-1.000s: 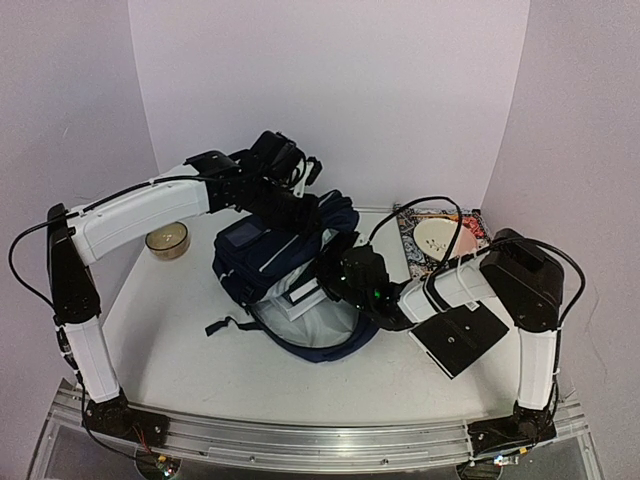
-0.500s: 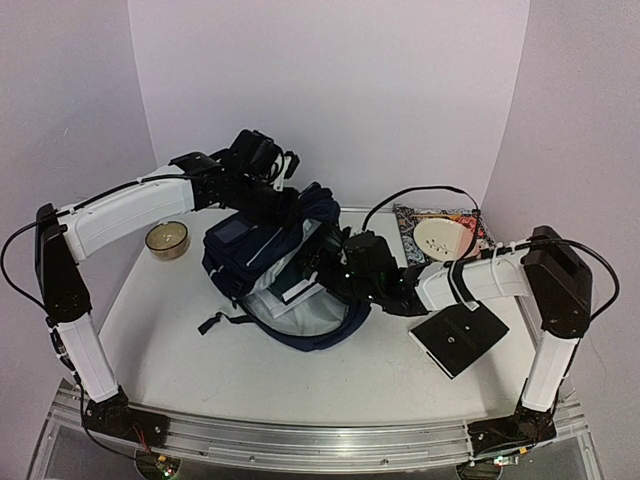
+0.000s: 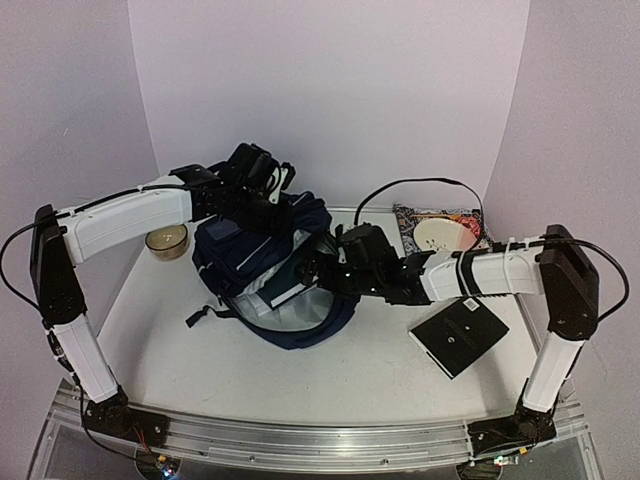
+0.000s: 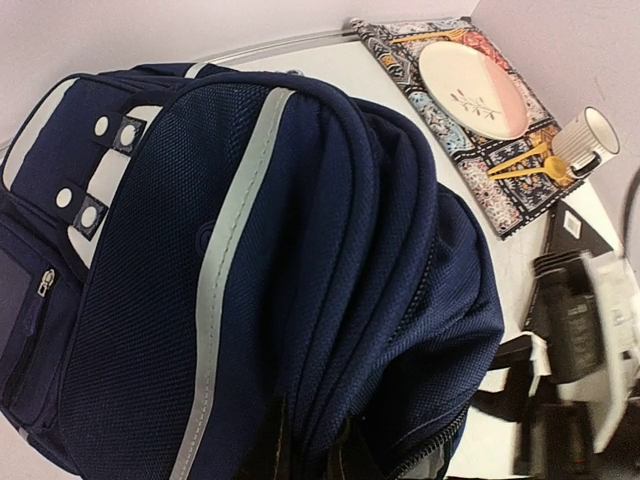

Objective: Pack the student bag
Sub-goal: Place the book in the largest pocket of the bag, then place the largest pocket of the bag in the student bag.

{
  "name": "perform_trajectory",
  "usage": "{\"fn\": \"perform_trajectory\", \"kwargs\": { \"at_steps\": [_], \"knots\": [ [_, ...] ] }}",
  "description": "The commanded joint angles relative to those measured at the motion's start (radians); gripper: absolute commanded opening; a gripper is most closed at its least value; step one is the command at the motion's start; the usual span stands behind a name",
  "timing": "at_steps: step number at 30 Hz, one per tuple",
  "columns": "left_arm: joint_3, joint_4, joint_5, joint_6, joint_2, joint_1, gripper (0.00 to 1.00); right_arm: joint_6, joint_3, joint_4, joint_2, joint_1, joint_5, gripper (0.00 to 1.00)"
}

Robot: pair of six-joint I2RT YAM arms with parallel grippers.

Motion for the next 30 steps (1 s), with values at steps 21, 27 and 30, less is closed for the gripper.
{"fn": "perform_trajectory", "kwargs": {
  "at_steps": [21,27,30],
  "knots": [
    [-0.347,0.304,-0.123,-0.015,-0.289,0.012,0.59,-0.104,-0.358,-0.631,-0.465,-0.415,0.145,0.98],
    [-0.44,0.35,-0.11,-0.024,-0.394,0.012,0.84,-0.104,-0.443,-0.659,-0.568,-0.634,0.188,0.98],
    [-0.48,0.374,-0.082,-0.032,-0.43,0.012,0.92,-0.111,-0.456,-0.661,-0.585,-0.728,0.203,0.98]
  ]
}}
